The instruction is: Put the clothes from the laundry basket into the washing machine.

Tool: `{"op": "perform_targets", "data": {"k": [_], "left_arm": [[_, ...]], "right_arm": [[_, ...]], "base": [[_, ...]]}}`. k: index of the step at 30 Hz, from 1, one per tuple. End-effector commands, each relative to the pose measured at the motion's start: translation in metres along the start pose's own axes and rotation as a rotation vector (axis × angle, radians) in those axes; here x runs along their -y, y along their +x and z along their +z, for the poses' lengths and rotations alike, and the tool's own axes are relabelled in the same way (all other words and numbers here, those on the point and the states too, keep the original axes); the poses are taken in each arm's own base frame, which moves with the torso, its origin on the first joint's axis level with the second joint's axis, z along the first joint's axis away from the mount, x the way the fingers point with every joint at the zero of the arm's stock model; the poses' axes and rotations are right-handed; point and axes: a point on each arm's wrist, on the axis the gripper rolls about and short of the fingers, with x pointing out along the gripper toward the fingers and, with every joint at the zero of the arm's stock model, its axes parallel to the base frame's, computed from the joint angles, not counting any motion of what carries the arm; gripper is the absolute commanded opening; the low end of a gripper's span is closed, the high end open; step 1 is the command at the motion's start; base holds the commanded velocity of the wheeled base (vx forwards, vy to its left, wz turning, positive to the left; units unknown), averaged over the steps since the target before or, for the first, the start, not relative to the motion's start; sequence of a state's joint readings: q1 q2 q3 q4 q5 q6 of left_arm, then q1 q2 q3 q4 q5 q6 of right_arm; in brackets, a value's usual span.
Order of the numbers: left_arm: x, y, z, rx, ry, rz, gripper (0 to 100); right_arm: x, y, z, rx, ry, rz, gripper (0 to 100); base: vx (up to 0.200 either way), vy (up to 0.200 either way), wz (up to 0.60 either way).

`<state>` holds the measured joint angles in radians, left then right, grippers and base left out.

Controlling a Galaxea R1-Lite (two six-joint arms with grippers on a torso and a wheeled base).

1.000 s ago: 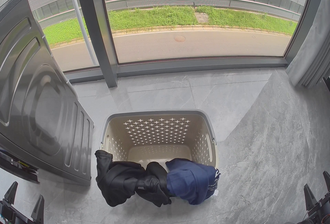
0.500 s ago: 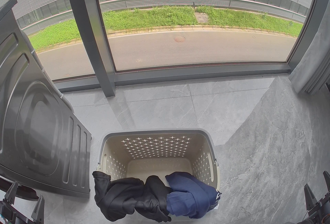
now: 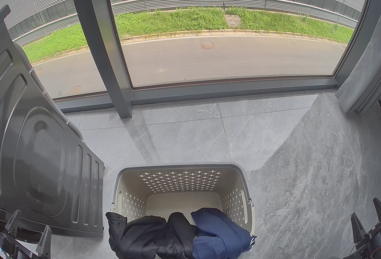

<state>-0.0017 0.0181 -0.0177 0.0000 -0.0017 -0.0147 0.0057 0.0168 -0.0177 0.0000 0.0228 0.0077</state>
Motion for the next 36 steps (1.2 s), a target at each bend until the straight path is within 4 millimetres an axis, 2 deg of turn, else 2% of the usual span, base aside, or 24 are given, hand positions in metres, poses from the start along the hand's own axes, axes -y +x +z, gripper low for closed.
{"op": "perform_targets", "data": {"k": [1,10,19,36], "left_arm": [[-0.0001,0.0002,-0.0048,-0.003,-0.001,0.0,100],[-0.0001,0.0002,-0.0048,-0.003,0.001,0.0,100],[-0.0001,0.0002,-0.0048,-0.003,-0.001,0.0,100],[-0.0001,0.0002,-0.0048,-0.003,0.001,0.0,100]], "right_arm": [[0.0001,0.0004,-0.0052,-0.005,0.0,0.001,100],[0.0001,0.0004,-0.0052,-0.005,0.0,0.001,100],[0.0001,0.0004,-0.0052,-0.005,0.0,0.001,100],[0.0001,0.0004,-0.0052,-0.005,0.0,0.001,100]], "base": [[0.2,0.0,0.0],[0.0,0.0,0.0],[0.2,0.0,0.0],[0.0,0.0,0.0]]}}
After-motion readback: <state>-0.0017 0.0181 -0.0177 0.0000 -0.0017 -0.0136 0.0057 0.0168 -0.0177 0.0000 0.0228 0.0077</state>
